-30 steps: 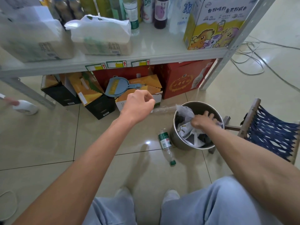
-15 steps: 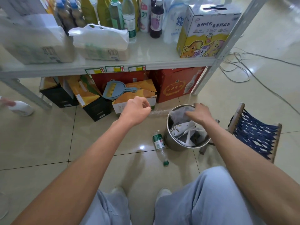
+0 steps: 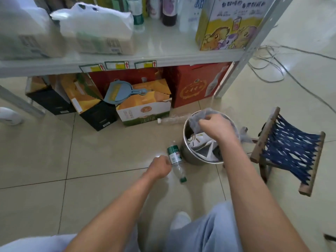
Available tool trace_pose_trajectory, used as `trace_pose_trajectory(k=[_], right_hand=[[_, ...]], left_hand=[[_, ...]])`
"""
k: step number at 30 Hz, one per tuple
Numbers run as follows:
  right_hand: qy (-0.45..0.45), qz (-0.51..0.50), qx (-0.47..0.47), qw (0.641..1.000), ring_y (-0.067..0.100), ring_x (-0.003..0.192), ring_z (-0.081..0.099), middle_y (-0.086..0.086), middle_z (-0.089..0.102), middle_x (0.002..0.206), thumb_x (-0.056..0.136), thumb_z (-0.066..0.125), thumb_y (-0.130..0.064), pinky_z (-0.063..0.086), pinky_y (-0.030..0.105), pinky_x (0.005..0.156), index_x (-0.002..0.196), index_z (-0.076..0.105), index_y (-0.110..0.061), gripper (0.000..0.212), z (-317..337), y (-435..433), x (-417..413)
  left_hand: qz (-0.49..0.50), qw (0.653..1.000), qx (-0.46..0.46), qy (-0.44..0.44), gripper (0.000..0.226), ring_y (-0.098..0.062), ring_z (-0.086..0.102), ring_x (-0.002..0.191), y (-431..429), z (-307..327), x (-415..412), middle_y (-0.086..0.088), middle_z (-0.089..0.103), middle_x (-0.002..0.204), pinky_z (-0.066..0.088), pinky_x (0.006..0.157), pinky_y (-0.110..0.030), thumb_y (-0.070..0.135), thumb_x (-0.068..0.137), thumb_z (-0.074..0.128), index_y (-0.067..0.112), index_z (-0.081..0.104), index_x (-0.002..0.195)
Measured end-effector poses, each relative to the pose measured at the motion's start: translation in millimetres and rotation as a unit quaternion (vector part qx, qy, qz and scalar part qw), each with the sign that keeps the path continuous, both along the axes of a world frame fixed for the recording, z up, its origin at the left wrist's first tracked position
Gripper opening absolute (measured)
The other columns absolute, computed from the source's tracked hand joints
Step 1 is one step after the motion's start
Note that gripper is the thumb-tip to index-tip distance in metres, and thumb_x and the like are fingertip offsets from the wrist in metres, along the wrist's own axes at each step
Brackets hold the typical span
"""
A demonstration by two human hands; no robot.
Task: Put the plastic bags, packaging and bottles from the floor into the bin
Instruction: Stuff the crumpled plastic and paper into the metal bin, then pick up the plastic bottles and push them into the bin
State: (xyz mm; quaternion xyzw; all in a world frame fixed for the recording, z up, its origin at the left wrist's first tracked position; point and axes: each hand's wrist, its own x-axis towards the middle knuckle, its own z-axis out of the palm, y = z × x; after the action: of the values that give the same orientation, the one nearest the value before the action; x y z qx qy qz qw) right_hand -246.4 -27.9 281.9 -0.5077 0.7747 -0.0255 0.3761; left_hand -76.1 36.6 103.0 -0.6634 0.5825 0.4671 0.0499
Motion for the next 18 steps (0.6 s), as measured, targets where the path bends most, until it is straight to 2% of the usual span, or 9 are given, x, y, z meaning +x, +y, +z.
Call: trace_pose_trajectory(k=[2, 5, 8, 12, 16, 18], right_hand=[[0.02, 0.009, -0.005, 1.0, 0.015, 0.068, 0.053, 0.005, 0.063, 0.09, 0.094, 0.05, -0.028, 0.032, 0.026, 0.051, 0.106, 0.063, -0.016, 0.021, -8.1, -20.5, -7.3], [0.03, 0.048, 0.012, 0.998, 0.023, 0.077, 0.062, 0.005, 0.068, 0.089, 0.088, 0.051, -0.029, 0.045, 0.029, 0.057, 0.097, 0.068, -0.013, 0.025, -17.8, -40.4, -2.8], [0.024, 0.05, 0.014, 0.998, 0.023, 0.079, 0.067, 0.006, 0.072, 0.087, 0.087, 0.053, -0.029, 0.054, 0.033, 0.07, 0.101, 0.072, -0.014, 0.027, -25.2, -54.2, -5.3], [0.04, 0.064, 0.022, 0.997, 0.026, 0.091, 0.07, 0.009, 0.075, 0.098, 0.089, 0.054, -0.031, 0.056, 0.038, 0.082, 0.104, 0.072, -0.011, 0.03, -30.4, -59.1, -10.7], [0.045, 0.07, 0.032, 0.996, 0.022, 0.082, 0.067, 0.005, 0.072, 0.091, 0.088, 0.053, -0.034, 0.055, 0.034, 0.074, 0.099, 0.07, -0.015, 0.028, -22.9, -62.5, -11.5], [0.036, 0.073, 0.025, 0.996, 0.022, 0.075, 0.065, 0.005, 0.069, 0.084, 0.087, 0.053, -0.033, 0.052, 0.032, 0.066, 0.099, 0.07, -0.012, 0.03, -13.1, -63.8, -10.4]], left_hand=[[-0.019, 0.999, 0.027, 0.021, 0.04, -0.032, 0.061, 0.119, -1.0, -39.0, -18.1, -0.015, 0.063, 0.133, 0.047, 0.094, -0.03, 0.016, 0.093, 0.049, 0.017, 0.062, 0.131], [-0.073, 0.996, 0.055, 0.013, 0.052, -0.038, 0.054, 0.123, -8.4, -98.8, -41.4, -0.021, 0.055, 0.138, 0.043, 0.097, -0.035, 0.028, 0.096, 0.042, 0.028, 0.039, 0.148], [-0.078, 0.992, 0.08, -0.063, 0.052, -0.036, 0.054, 0.12, -13.5, -140.2, -59.2, -0.017, 0.047, 0.136, 0.042, 0.1, -0.042, 0.042, 0.096, 0.032, 0.035, 0.031, 0.147], [-0.063, 0.991, 0.037, -0.116, 0.048, -0.032, 0.053, 0.115, -13.9, -154.3, -58.0, -0.015, 0.04, 0.13, 0.045, 0.099, -0.044, 0.046, 0.098, 0.042, 0.037, 0.037, 0.145], [-0.014, 0.992, 0.022, -0.121, 0.044, -0.039, 0.055, 0.11, -23.7, -136.1, -27.1, -0.02, 0.039, 0.13, 0.049, 0.094, -0.044, 0.038, 0.099, 0.046, 0.03, 0.04, 0.141], [-0.023, 0.993, 0.004, -0.113, 0.039, -0.037, 0.057, 0.1, -27.6, -110.8, -4.9, -0.018, 0.04, 0.126, 0.051, 0.09, -0.041, 0.037, 0.098, 0.044, 0.035, 0.04, 0.136]])
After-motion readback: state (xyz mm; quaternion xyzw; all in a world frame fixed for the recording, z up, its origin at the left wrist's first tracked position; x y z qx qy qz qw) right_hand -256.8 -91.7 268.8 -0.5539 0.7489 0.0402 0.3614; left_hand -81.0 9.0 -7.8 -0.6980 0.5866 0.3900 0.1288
